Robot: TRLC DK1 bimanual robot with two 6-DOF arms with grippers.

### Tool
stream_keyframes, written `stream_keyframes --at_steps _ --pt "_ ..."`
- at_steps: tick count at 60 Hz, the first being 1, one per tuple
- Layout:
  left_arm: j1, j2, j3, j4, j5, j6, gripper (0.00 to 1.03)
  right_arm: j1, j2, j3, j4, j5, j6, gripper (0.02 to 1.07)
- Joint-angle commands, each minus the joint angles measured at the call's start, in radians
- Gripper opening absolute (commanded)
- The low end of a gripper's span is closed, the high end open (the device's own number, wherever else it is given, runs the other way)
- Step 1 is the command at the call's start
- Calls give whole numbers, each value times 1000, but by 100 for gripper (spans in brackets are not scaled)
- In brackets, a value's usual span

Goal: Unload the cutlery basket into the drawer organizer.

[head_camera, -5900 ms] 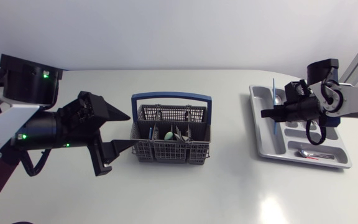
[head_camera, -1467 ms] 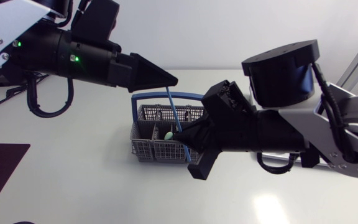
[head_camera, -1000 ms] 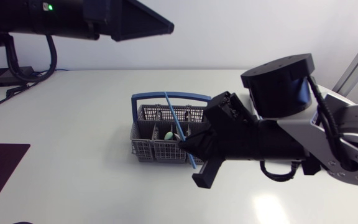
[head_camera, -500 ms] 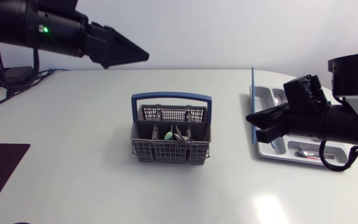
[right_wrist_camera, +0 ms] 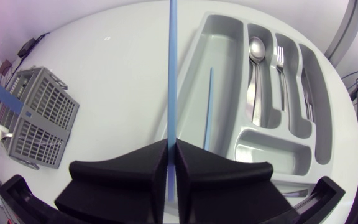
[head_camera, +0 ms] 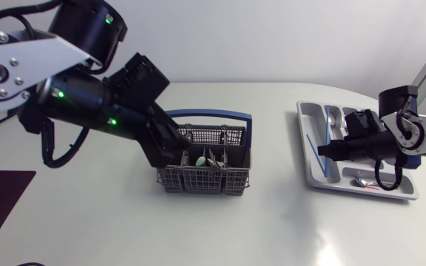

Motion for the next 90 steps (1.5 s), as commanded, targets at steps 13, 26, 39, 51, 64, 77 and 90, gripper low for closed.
stream_keyframes --at_steps 13,26,39,51,64,77,90 --pt "-93 11 -84 57 -99 24 60 -32 212 134 9 27 49 8" --pt "-135 65 -129 101 -139 39 50 -36 273 171 6 46 58 23" --pt "-120 126 -121 153 -139 47 49 -42 293 173 9 50 56 53" --pt "-101 174 -116 209 -162 65 46 -42 245 137 9 50 49 81" --pt "-95 193 -126 258 -192 68 42 -29 175 101 9 49 43 86" --pt "-106 229 -136 284 -215 80 42 -16 149 79 11 47 41 86" --pt "-100 258 -133 288 -215 80 42 -16 116 62 6 43 38 86"
